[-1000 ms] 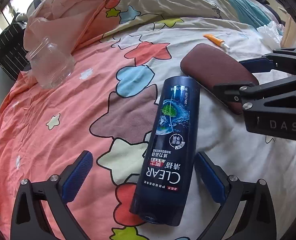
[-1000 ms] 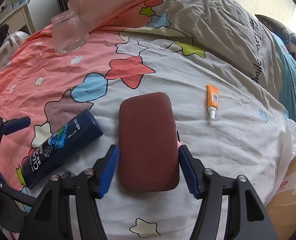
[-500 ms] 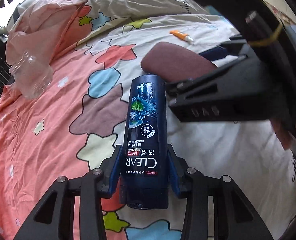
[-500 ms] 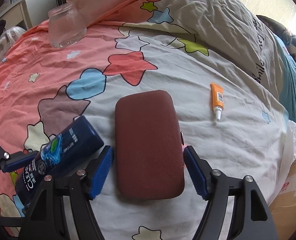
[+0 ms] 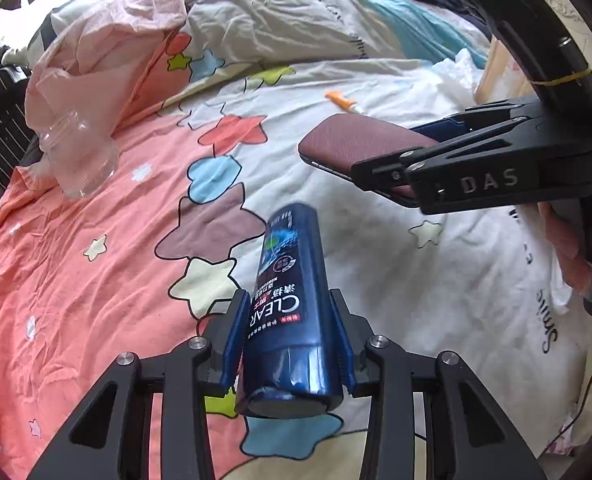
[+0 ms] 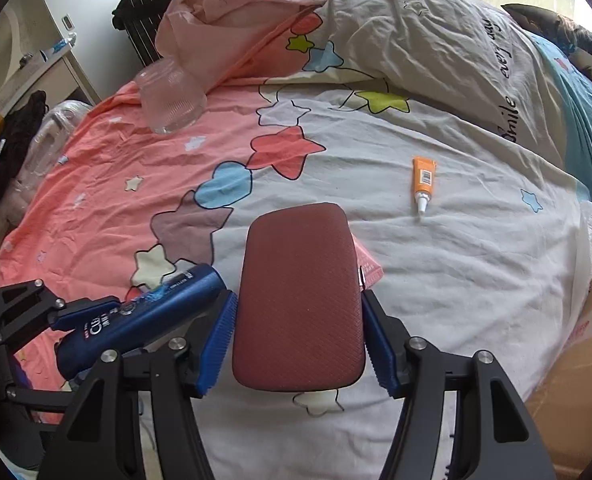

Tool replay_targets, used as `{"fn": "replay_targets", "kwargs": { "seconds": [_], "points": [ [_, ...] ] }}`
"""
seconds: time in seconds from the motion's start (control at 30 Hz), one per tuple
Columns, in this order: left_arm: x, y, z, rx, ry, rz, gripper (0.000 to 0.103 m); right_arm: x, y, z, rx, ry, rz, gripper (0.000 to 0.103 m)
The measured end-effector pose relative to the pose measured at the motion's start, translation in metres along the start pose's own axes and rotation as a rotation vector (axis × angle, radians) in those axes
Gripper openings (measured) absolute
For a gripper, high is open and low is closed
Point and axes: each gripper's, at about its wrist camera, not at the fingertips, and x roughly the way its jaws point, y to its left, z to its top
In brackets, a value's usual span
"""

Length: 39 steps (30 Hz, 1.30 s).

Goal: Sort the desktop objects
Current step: 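Lift the shampoo bottle with the left tool while the right tool lifts the maroon case, then carry the shampoo bottle and maroon case toward the cardboard box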

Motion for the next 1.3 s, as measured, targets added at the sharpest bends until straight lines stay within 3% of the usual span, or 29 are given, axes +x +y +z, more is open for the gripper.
{"fn": "replay_targets", "kwargs": {
  "seconds": [0.17, 0.77, 1.3],
  "points": [
    [-0.021, -0.003, 0.001, -0.013, -0.021, -0.024, 0.036, -0.030, 0.003, -0.004, 0.010, -0.030, 0.044, 0.057],
    [-0.077, -0.043, 0.012, 0.034, -0.095, -0.025, 0.033, -0.109, 0.002, -0.027, 0.000, -0.115, -0.008, 0.057],
    [-0.098, -0.084, 0.025, 0.093, -0.120, -0.032, 0.032, -0.150, -0.022, -0.047, 0.027, -0.160, -0.023, 0.057]
  ]
}}
